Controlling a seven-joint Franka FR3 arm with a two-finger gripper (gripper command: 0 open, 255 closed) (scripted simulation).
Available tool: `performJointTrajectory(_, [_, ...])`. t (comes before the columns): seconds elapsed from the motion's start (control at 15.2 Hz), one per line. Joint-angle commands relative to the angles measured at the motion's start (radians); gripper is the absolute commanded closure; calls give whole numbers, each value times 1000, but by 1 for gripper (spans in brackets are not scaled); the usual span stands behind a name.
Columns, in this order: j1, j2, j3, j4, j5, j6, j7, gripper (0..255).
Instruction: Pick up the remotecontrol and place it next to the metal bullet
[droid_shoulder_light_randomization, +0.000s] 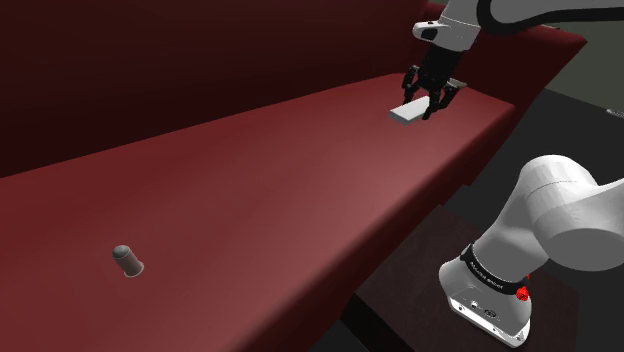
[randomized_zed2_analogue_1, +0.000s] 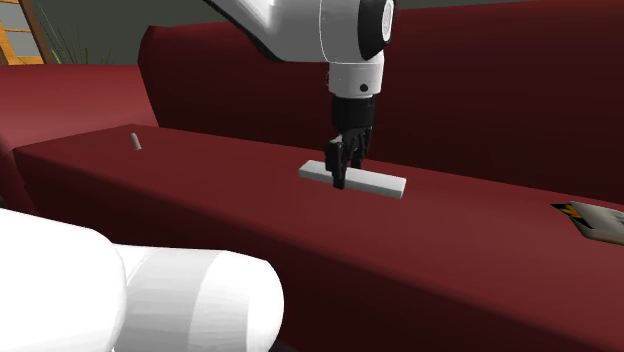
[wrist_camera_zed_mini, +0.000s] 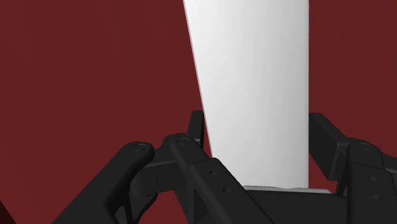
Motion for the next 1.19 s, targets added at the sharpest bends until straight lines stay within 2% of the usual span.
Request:
performJointTrajectory(0.0, [2, -2, 8, 24, 6, -26, 0, 255])
performJointTrajectory(0.99, [22, 15, 55, 229, 49, -215, -10, 255])
performJointTrajectory(1.12, [39, 26, 92, 223, 74, -206, 36, 255])
